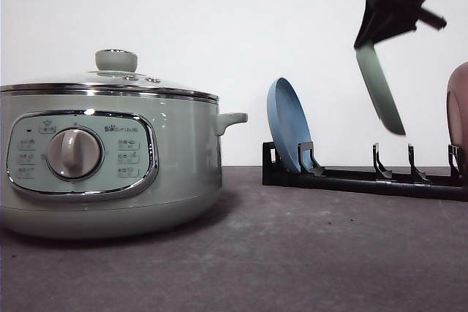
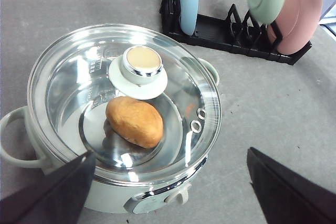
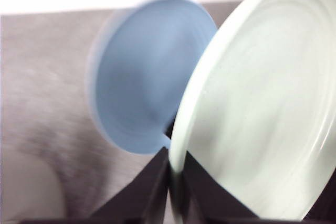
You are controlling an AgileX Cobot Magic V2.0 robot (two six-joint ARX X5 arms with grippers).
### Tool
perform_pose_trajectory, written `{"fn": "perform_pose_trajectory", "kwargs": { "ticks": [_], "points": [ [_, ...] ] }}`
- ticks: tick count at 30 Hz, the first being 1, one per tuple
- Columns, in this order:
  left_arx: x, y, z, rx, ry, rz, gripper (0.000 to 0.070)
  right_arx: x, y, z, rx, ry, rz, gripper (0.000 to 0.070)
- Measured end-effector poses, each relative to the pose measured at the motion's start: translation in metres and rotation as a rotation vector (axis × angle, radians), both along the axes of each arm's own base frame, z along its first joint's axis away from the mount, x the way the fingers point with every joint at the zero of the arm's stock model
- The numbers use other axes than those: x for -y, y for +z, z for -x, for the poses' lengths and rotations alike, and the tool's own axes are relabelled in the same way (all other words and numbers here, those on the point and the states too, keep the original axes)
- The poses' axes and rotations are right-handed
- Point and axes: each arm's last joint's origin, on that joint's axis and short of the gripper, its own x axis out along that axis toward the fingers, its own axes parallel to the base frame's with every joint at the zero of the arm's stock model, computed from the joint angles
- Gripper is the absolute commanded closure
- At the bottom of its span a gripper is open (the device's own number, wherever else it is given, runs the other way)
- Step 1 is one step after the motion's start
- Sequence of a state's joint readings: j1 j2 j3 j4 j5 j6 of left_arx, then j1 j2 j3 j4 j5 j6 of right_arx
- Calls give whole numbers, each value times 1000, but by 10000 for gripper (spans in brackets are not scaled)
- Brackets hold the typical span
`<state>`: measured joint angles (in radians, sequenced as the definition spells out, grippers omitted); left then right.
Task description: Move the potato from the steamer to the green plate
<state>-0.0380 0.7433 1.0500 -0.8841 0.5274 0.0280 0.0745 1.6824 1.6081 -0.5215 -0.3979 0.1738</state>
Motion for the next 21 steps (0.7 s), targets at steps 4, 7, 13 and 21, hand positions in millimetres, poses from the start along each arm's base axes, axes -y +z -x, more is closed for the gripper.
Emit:
{"fn": "perform_pose_trajectory", "kwargs": {
  "ticks": [4,7,13,21],
  "points": [
    [0,0,0,0,0,0,108,-3,19,18,32,13,-2,692],
    [0,0,0,0,0,0,108,-9,33,35,46,37,1,693],
    [0,0,0,0,0,0,108,-24,53,74,53,108,68,693],
    [0,0,0,0,0,0,108,-47,62,129,-3,213,273,694]
  ]
}}
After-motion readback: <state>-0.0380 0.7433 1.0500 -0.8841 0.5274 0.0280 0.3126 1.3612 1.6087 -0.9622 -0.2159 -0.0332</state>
